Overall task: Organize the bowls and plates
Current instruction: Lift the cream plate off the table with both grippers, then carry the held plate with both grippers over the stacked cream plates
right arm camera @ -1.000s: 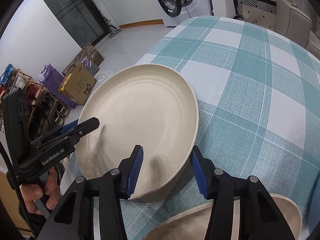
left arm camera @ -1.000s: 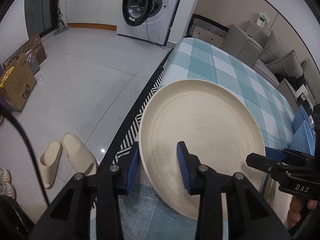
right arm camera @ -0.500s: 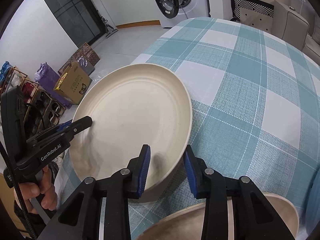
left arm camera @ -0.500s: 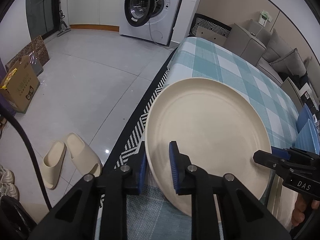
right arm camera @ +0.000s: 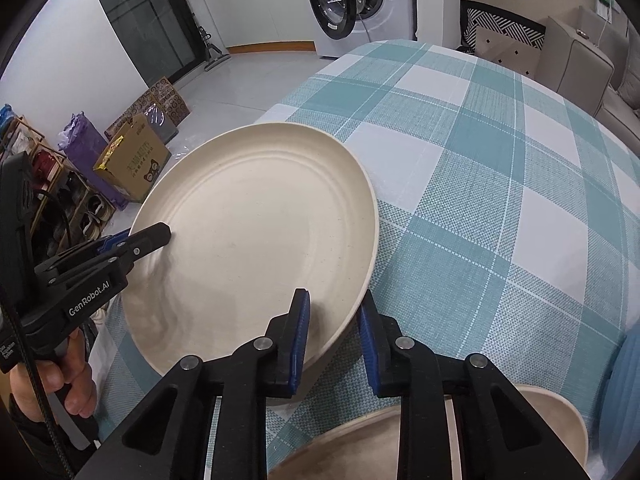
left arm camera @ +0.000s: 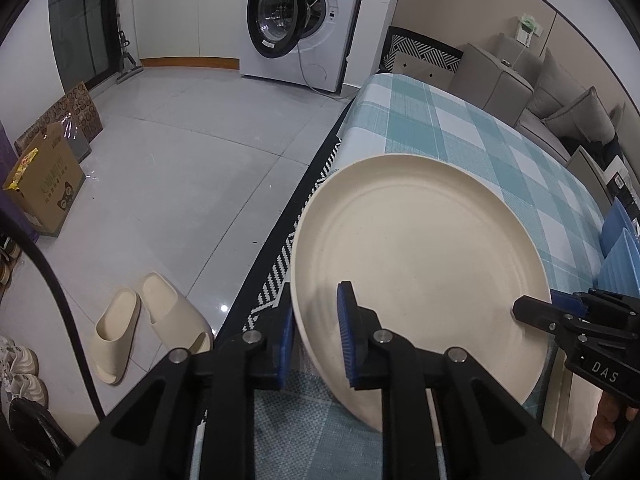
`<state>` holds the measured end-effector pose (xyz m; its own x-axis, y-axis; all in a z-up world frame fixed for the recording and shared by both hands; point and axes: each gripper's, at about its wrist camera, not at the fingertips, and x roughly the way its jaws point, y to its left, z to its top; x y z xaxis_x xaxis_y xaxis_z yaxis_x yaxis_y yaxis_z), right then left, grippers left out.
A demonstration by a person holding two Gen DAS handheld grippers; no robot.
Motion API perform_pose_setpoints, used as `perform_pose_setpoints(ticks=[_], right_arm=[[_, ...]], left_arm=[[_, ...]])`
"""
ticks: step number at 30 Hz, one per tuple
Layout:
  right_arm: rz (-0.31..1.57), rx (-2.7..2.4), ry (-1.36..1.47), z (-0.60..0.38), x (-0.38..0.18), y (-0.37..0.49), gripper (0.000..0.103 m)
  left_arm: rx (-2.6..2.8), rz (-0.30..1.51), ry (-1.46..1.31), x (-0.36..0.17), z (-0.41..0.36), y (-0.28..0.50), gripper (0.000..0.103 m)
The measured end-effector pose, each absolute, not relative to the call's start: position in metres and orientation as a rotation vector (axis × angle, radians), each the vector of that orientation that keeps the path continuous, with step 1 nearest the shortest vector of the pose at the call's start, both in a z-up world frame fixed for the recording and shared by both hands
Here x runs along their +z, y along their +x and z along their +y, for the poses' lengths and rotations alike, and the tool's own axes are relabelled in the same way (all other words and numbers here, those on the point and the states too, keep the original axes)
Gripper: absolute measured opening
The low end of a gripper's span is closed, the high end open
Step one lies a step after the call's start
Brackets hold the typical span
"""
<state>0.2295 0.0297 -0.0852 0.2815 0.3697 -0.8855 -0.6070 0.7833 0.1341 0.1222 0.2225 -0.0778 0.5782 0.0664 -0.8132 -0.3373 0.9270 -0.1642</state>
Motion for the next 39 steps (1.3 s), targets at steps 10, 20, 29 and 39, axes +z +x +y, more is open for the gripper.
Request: perform_pose_setpoints(ticks=[10, 20, 29, 39], right_arm=[[1.071, 0.653, -0.272, 0.026, -0.078, 0.225, 0.024], [1.022, 0.631, -0.289, 0.018, -0.068, 0.219, 0.024], [0.973, 0.617, -0.266, -0.002, -0.045, 0.215, 0.024], [0.931, 0.601, -0.237, -0.031, -0.021, 0.205, 0.024]], left_arm=[[0.24, 0.913, -0.289, -0.073, 0.217, 0.122, 0.018], [0.231, 0.893, -0.259, -0.063, 0.207, 0.119, 0.018], [0.207, 0.854, -0.231, -0.044, 0.191, 0.114, 0.018], [0.169, 0.818, -0.198, -0.024, 0.169, 0.108, 0.018]])
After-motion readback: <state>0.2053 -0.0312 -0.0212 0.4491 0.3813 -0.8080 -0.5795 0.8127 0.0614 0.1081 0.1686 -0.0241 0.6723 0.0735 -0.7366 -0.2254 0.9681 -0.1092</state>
